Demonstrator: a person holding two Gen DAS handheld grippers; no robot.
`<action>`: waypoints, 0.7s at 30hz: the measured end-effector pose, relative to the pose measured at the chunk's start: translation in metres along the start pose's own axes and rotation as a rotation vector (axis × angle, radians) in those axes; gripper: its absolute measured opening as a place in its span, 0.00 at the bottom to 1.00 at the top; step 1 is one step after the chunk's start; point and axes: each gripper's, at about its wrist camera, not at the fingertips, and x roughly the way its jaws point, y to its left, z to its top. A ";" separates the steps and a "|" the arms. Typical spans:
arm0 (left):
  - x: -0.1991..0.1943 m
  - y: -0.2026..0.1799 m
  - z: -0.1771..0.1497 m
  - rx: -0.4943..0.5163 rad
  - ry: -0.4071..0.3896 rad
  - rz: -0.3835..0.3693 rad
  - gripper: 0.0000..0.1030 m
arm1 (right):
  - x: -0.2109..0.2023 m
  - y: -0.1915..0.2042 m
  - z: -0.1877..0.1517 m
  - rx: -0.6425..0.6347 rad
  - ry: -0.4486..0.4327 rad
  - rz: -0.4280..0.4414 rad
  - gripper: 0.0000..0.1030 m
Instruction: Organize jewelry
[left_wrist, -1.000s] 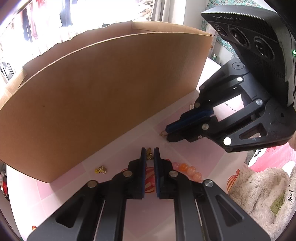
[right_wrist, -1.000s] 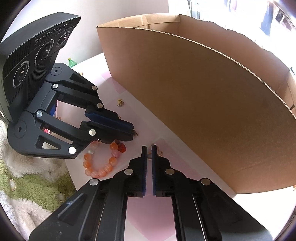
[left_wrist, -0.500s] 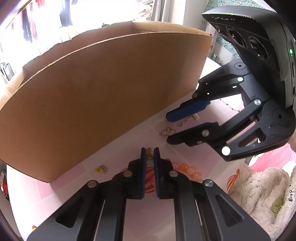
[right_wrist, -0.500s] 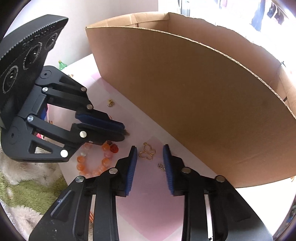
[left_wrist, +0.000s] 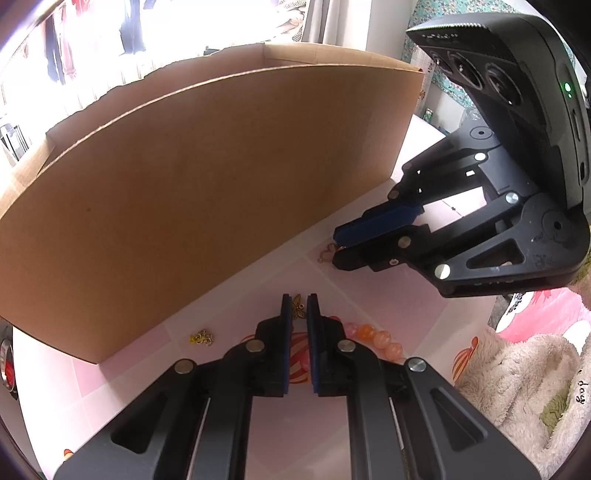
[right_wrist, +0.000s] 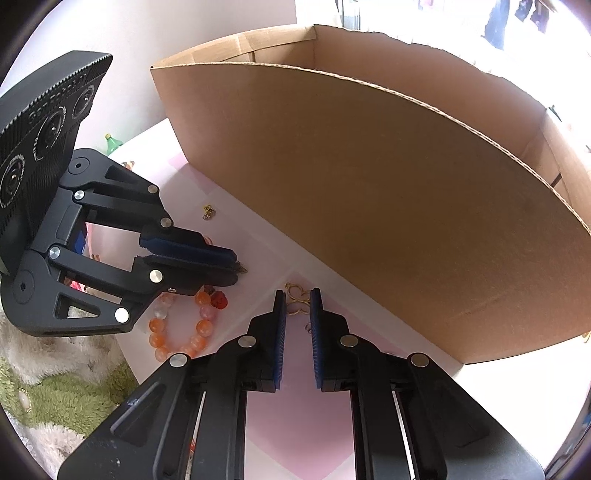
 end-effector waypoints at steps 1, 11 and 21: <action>0.000 0.000 0.000 -0.001 0.001 0.000 0.07 | 0.001 0.000 0.001 -0.002 0.003 0.007 0.00; -0.001 0.000 -0.001 -0.001 -0.003 0.001 0.08 | -0.023 0.001 0.006 0.042 -0.033 -0.005 0.02; -0.003 0.001 0.001 -0.002 -0.002 0.003 0.07 | -0.015 0.013 0.015 0.074 -0.019 -0.049 0.31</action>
